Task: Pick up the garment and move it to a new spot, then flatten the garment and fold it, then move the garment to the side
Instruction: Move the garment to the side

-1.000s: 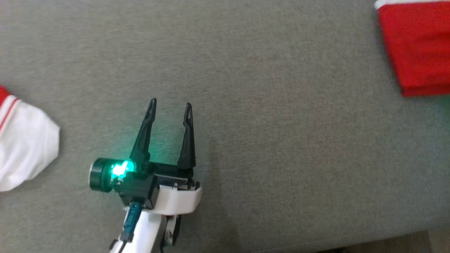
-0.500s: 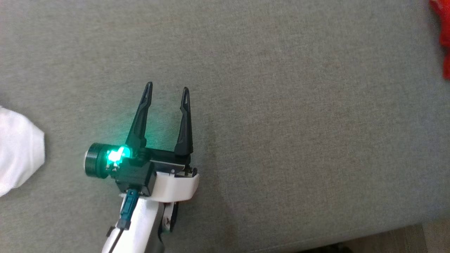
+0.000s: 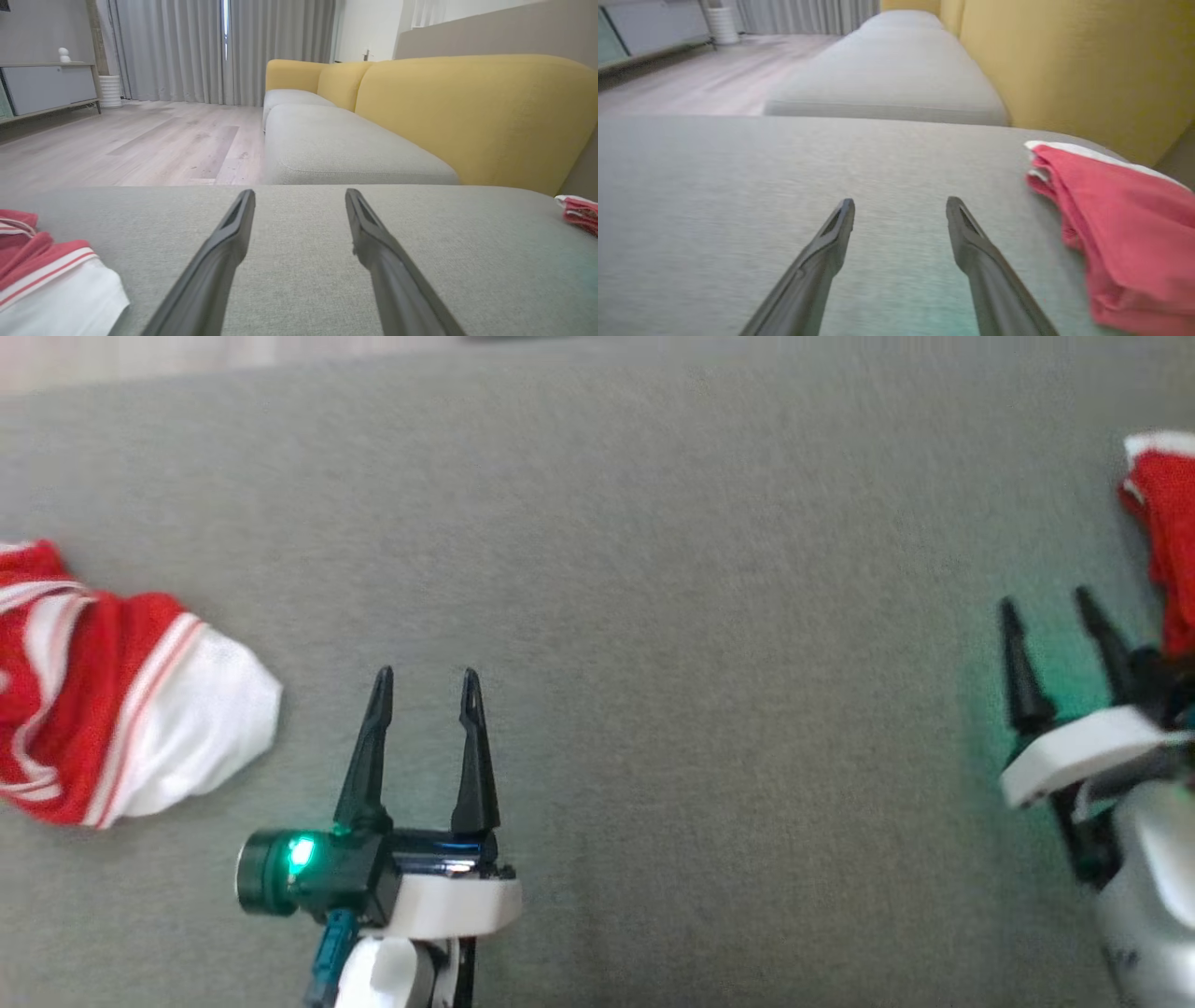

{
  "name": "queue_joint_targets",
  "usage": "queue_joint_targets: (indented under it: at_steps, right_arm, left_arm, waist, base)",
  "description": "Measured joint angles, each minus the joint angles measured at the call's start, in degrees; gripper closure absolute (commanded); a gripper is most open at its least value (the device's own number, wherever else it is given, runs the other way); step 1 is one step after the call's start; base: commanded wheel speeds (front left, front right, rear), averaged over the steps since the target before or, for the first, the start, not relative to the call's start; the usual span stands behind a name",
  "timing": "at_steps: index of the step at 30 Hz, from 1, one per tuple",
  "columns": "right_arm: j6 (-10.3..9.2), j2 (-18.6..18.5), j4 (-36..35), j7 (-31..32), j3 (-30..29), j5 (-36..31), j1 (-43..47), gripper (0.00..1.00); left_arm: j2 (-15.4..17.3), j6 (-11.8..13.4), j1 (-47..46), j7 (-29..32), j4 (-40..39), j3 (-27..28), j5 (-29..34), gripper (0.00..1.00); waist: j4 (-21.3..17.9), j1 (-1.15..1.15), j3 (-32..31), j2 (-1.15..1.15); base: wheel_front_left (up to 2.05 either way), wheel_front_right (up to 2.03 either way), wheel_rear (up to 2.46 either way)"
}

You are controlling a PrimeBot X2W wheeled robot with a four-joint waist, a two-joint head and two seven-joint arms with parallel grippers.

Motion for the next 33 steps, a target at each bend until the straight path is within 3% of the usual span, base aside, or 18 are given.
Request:
queue_joint_targets:
  at_steps: [6,14,21,33]
  right_arm:
    - [0.00,4.1,-12.3,0.0,0.8,2.9,9.7,0.00]
    - [0.00,9.6,-25.9,-0.1,-2.8,0.1,24.8,0.00]
    - [0.00,11.1,-27.2,-0.2,-4.1,-0.5,31.9,0.00]
    - [0.00,11.6,-26.6,-0.2,-3.3,-1.3,32.5,0.00]
  left_arm:
    - [0.0,0.5,3.8,0.0,0.0,0.1,-1.5,0.00]
    - [0.1,1.9,11.4,0.0,-3.1,2.9,-1.4,0.00]
    - [0.2,1.3,15.9,0.0,-2.0,4.2,0.0,0.00]
    - [0.2,-0.6,16.3,0.0,-0.1,5.8,1.2,0.00]
  waist:
    - [3.1,0.00,-6.6,0.00]
    - [5.6,-0.01,-15.3,0.00]
    - [5.7,0.00,-19.0,0.00]
    - [4.5,0.02,-19.2,0.00]
  base:
    - [0.00,0.00,0.00]
    - [0.00,0.00,0.00]
    - [0.00,0.00,0.00]
    - [0.00,0.00,0.00]
